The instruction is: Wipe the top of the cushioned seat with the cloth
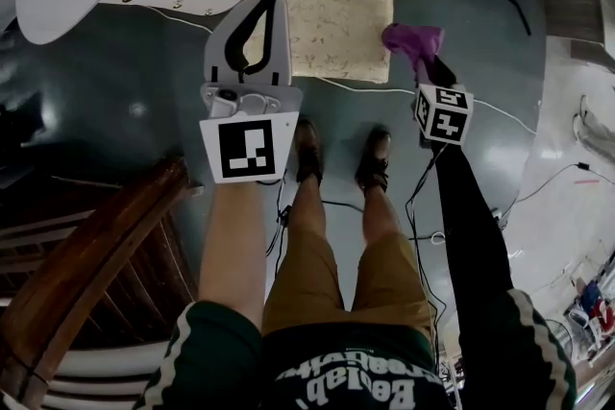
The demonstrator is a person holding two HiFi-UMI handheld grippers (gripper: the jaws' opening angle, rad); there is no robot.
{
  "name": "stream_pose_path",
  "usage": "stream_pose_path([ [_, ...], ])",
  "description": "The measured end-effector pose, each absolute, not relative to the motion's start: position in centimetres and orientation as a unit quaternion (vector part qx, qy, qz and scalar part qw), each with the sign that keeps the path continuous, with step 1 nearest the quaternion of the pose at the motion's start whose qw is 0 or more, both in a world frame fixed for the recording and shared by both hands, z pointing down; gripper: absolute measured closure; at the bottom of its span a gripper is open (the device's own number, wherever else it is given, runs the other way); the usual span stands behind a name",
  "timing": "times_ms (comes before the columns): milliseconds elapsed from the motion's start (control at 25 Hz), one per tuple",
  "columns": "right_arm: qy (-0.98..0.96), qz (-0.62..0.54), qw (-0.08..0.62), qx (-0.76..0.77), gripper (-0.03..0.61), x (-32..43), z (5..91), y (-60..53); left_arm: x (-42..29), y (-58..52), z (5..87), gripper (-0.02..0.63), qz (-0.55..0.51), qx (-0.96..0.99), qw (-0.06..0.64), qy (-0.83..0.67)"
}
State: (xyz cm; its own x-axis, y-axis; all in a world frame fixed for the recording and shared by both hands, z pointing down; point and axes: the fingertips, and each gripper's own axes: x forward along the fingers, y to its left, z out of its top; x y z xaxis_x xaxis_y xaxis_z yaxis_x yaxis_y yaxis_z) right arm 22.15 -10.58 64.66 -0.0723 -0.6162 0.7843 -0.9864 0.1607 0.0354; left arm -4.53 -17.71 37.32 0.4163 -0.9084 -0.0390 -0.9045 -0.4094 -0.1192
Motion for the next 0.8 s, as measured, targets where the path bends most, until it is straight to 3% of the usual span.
stream_pose_path([
  [240,-0.762,0.247,0.248,0.545,0.476,13.1,59.1,-12.4,-8.1,-18.0,36.9,0.600,-0.010,-0.832,0.064,0.552],
  [440,-0.815,0.246,0.209,0.482,0.476,2.9,57.8,-13.1,-12.3,-18.9,36.6,0.600,-0.012,-0.822,0.077,0.564],
  [800,-0.833,0.304,0.249,0.388,0.476,-11.7,64.1,-9.5,-19.2,-18.1,37.1,0.600,-0.010,-0.807,0.064,0.587],
])
